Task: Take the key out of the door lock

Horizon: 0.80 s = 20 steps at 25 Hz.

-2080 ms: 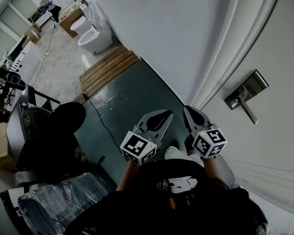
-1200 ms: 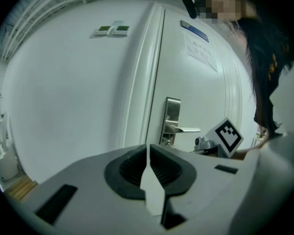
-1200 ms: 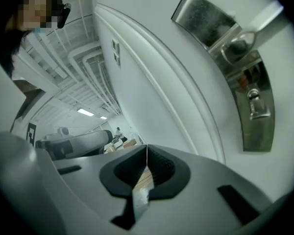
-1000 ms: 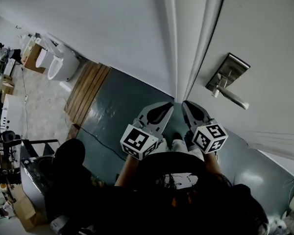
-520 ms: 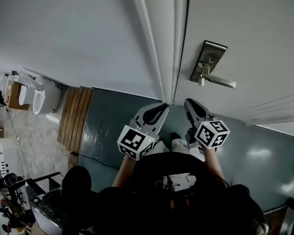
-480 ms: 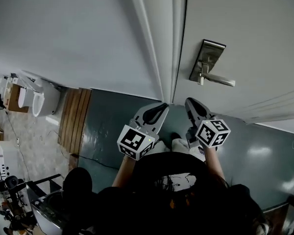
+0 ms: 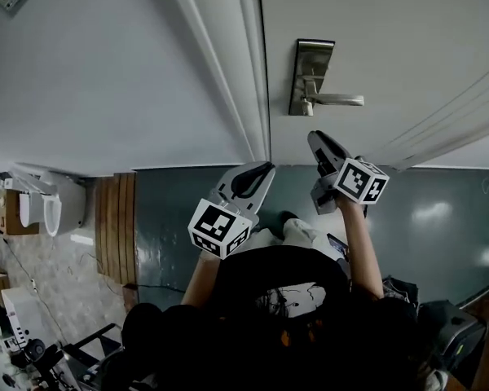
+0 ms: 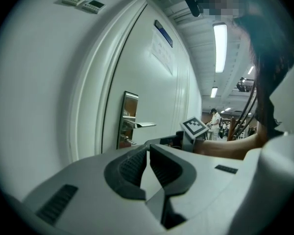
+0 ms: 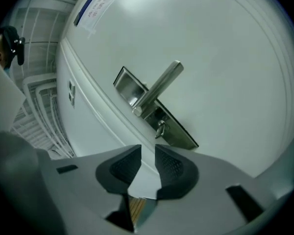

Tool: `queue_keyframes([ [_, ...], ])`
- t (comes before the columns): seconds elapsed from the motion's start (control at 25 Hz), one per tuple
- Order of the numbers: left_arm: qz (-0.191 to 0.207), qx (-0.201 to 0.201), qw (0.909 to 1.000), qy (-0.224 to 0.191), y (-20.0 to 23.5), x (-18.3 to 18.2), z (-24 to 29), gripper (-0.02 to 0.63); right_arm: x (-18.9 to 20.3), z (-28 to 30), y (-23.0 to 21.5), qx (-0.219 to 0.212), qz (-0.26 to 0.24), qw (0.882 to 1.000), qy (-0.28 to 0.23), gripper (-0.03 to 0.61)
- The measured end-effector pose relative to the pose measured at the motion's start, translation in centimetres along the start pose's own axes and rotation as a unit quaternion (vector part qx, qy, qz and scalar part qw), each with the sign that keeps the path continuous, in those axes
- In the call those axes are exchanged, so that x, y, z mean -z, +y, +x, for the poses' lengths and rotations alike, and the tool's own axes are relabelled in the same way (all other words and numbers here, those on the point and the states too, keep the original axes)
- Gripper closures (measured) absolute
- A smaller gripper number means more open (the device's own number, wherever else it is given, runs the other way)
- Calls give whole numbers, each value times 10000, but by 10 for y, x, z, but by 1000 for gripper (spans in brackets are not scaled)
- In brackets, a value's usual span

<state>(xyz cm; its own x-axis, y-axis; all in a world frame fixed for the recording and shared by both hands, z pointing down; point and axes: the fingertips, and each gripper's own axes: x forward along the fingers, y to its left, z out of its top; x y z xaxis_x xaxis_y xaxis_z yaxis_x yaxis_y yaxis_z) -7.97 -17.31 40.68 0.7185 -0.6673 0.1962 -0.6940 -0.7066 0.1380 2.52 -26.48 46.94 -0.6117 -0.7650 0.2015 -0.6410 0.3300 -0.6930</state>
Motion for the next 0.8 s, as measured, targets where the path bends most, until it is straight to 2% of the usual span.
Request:
queue_keyframes([
  [0.2,151,296,9994,-67,-17,-7,-2,589,-12,0,-5,-104,483,9987,-112,462],
  [0.44,188,334,9992,-101,-14,-7,0,589,-30,22,-22,-285,1202,9920,-273,445],
  [0.8,182,136,9996,-159,0,-12,-3,589,-34,53,-21,-326,1419,9891,-196,452],
])
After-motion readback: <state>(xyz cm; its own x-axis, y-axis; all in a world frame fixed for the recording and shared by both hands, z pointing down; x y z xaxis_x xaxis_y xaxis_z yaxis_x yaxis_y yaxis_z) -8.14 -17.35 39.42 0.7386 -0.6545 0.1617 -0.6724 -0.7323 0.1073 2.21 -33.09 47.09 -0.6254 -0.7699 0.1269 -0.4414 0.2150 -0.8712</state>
